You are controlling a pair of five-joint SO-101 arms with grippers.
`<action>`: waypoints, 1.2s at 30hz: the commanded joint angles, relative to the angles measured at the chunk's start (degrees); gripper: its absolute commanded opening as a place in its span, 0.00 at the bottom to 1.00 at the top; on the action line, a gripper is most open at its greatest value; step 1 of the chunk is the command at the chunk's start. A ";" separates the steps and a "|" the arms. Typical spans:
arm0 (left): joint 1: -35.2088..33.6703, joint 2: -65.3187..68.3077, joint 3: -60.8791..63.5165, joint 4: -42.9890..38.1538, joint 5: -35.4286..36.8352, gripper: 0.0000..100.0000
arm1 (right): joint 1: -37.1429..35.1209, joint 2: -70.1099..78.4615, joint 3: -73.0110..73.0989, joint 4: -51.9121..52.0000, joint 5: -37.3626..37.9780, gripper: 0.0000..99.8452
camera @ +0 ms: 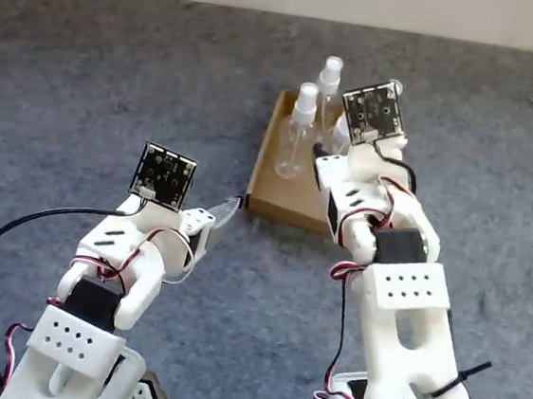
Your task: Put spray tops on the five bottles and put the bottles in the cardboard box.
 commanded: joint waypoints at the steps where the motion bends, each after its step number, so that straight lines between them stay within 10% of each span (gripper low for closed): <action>1: -0.48 -0.13 -0.31 -1.41 -0.18 0.23 | 0.48 1.89 -0.57 -4.79 -1.76 0.00; 36: -0.57 -0.13 -0.31 -1.41 -0.18 0.23 | -3.38 18.77 2.77 -16.04 -4.57 0.00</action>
